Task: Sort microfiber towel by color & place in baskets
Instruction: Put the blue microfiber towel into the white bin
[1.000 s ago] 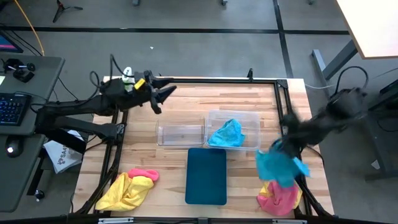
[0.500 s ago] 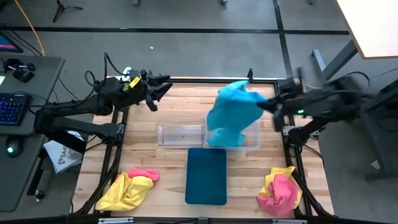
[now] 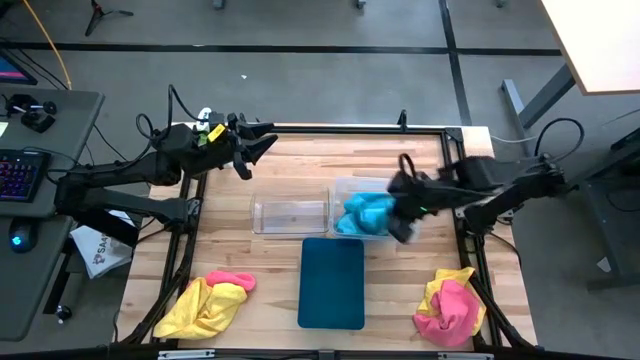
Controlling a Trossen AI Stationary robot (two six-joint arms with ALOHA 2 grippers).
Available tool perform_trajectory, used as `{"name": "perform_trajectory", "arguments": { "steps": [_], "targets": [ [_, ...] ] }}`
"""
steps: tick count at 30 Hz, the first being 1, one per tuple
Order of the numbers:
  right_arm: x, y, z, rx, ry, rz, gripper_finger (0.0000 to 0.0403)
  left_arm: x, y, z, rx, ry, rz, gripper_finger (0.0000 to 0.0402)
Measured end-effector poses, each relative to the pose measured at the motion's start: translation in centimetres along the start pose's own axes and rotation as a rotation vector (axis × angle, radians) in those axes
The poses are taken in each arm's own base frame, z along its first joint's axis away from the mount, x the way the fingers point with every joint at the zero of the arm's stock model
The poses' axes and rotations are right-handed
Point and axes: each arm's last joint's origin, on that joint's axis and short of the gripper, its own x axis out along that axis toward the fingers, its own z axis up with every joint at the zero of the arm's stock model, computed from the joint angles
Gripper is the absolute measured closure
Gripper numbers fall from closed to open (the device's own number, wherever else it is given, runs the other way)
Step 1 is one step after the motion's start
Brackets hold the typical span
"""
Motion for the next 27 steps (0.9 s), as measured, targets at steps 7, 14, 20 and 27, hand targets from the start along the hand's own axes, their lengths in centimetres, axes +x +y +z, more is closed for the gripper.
{"name": "perform_trajectory", "arguments": {
  "steps": [7, 14, 20, 27],
  "targets": [
    [6.5, -4.4, 2.4, 0.307, -0.079, -0.095, 0.0403, 0.0, 0.0, 0.2, -0.006, -0.014, -0.004, 0.0213],
    [13.9, -6.7, -0.1, 0.561, -0.034, 0.005, 0.0403, 0.0, -0.1, 0.1, -0.012, -0.007, -0.022, 0.0213],
    [17.4, -8.1, -2.8, 0.725, -0.037, -0.002, 0.0403, 0.0, -0.1, 0.1, -0.011, -0.007, -0.022, 0.0213],
    [19.2, -9.3, -4.5, 0.822, -0.094, -0.012, 0.0403, 0.0, -0.1, 0.1, -0.011, -0.010, -0.011, 0.0213]
  ]
}}
